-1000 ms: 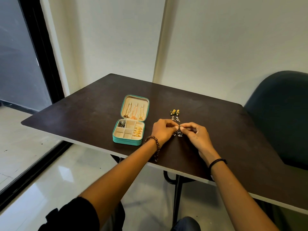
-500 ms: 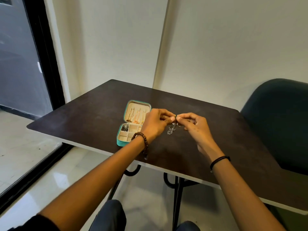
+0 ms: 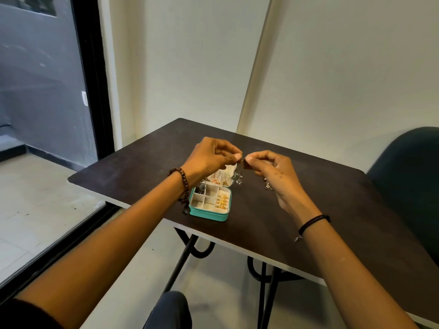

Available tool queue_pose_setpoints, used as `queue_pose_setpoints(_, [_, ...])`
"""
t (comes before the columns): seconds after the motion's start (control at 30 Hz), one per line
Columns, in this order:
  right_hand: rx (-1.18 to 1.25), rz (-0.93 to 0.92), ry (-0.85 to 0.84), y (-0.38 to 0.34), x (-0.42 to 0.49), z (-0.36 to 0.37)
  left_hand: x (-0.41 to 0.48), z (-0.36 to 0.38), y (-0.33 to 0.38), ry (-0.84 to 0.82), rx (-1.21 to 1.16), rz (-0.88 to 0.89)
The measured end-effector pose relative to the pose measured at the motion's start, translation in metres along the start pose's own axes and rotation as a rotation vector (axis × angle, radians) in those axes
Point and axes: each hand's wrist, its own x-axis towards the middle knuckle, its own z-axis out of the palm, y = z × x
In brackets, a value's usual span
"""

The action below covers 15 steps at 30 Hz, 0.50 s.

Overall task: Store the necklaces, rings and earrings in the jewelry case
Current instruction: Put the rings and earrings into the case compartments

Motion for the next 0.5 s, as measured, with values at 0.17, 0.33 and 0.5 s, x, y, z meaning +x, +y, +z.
queue_pose_setpoints(0.17, [0.095, 0.044, -0.015, 0.002, 0.007, 0.018, 0.001, -0.020, -0.006, 0.022, 0.008, -0.002])
queue_pose_setpoints(0.33, [0.151, 0.070, -0.038, 0.001, 0.012, 0.026, -0.002, -0.033, -0.008, 0.089, 0.164, 0.074])
queue_pose_setpoints(0.5, [0.104, 0.031, -0.055, -0.002, 0.011, 0.032, -0.004, -0.038, -0.007, 0.105, 0.287, 0.124])
